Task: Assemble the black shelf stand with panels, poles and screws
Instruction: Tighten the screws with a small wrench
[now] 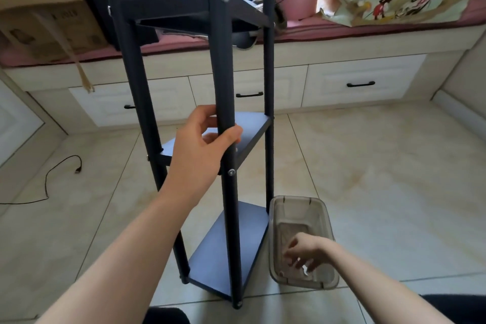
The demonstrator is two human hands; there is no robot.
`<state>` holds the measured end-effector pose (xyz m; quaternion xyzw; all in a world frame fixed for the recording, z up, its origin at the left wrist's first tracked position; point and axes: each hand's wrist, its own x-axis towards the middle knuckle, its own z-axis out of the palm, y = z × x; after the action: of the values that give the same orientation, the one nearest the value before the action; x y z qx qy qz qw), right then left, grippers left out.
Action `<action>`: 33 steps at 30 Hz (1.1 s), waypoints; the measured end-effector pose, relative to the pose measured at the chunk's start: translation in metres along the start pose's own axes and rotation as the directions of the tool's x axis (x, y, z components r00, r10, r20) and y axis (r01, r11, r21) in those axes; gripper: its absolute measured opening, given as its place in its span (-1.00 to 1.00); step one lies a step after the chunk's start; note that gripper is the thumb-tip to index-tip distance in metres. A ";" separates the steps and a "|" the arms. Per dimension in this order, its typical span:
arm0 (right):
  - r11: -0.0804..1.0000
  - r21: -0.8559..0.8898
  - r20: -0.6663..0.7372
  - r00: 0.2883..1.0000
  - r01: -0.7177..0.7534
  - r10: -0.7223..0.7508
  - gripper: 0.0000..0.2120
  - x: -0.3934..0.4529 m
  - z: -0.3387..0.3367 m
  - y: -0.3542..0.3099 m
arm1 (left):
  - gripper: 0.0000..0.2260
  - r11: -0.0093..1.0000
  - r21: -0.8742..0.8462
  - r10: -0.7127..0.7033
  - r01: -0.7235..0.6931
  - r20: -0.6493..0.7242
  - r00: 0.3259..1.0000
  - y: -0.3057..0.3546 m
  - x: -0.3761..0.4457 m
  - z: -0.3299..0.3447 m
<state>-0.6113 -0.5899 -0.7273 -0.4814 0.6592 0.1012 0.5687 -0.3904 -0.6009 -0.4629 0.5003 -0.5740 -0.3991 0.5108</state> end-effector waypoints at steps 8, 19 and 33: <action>0.959 -0.271 -0.264 0.964 -0.080 0.006 -0.90 0.035 0.002 0.019 | -0.80 1.000 -0.012 -0.003 0.003 -0.022 1.000 0.002 -0.001 -0.001; 0.789 -0.605 -0.304 0.947 -0.107 -0.105 -0.66 0.073 0.012 0.036 | -0.78 1.000 0.001 -0.025 0.025 -0.020 0.999 0.001 -0.005 0.000; 0.709 -0.679 -0.449 0.872 -0.192 -0.194 -0.63 0.088 -0.002 0.048 | -0.77 0.999 0.038 0.000 0.002 -0.053 0.999 0.001 -0.005 0.002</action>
<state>-0.6391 -0.6124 -0.8206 -0.6709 0.6910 0.2195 0.1556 -0.3928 -0.5961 -0.4636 0.5206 -0.5674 -0.3749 0.5163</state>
